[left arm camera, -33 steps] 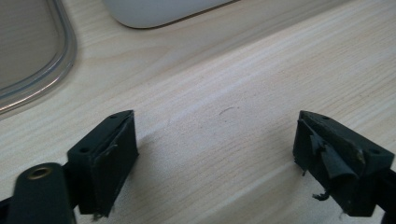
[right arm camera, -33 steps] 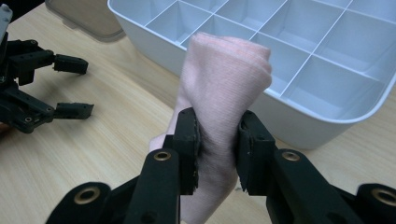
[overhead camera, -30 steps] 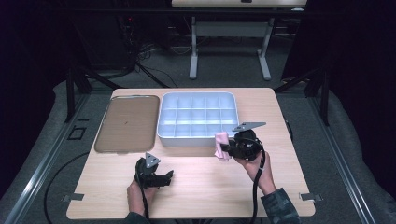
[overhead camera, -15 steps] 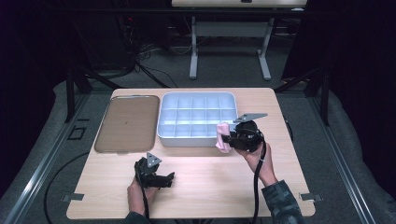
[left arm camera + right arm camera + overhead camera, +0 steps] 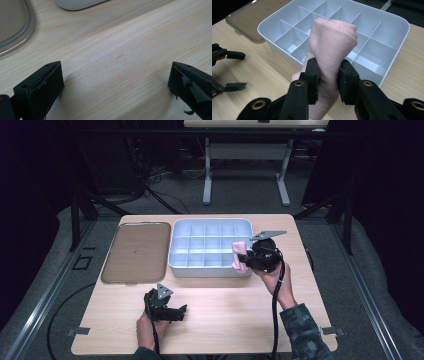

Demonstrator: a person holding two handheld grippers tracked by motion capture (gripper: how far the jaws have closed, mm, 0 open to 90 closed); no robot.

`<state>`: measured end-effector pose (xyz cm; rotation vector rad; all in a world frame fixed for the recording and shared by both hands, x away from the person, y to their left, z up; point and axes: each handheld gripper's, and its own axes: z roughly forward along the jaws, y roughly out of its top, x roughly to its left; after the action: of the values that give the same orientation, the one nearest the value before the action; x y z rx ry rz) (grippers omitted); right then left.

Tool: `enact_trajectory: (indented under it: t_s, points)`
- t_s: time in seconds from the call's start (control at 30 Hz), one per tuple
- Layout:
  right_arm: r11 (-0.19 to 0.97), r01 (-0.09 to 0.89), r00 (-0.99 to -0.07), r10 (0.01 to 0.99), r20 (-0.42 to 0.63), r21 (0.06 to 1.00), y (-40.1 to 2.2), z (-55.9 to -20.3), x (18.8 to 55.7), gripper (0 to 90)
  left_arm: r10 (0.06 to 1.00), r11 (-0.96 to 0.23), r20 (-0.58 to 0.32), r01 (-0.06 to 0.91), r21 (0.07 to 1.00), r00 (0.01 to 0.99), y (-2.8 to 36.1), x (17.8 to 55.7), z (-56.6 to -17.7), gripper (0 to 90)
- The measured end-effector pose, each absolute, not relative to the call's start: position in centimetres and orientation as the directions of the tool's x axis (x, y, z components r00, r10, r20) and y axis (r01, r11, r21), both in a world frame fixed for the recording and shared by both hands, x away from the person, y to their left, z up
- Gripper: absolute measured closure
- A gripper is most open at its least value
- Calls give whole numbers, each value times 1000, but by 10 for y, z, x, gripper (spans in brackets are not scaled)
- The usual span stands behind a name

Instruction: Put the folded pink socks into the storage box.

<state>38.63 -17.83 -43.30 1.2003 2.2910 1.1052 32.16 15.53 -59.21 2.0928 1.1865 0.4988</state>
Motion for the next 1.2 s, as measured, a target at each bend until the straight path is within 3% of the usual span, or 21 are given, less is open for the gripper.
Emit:
enact_trajectory:
  t_s: [0.53,1.2]
  points:
    - [339,546,-575,817,48,766,-174,-427,404,720,860,-359,2,602,713,511,156,322,-592,2]
    - [315,588,-509,860,38,745,-182,-446,437,719,861,-355,0,602,715,508,156,322,-592,8]
